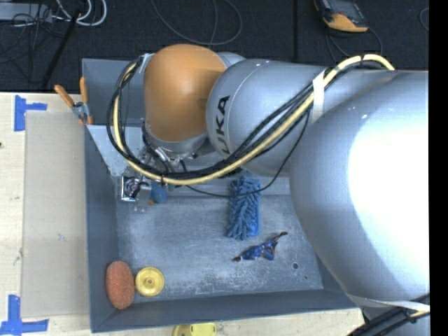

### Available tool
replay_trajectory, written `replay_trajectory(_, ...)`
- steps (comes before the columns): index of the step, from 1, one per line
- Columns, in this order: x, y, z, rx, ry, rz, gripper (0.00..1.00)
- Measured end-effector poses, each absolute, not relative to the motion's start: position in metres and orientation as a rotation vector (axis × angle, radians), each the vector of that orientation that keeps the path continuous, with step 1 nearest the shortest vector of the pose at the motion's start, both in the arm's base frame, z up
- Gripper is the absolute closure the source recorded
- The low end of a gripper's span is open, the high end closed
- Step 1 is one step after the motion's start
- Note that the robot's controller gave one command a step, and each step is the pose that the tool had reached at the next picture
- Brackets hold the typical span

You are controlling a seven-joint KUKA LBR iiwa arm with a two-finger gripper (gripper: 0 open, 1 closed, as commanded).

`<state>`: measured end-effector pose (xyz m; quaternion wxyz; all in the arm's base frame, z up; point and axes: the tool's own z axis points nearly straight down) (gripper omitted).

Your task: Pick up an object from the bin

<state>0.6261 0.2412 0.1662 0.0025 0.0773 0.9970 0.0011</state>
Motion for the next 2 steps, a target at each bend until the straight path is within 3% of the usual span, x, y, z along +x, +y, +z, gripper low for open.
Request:
replay_trajectory(1,0.624,0.24,0.152,0.245,3.134,-0.002,1.0)
replay_trajectory(2,0.627,0.241,0.174,0.246,3.13,0.001,1.0)
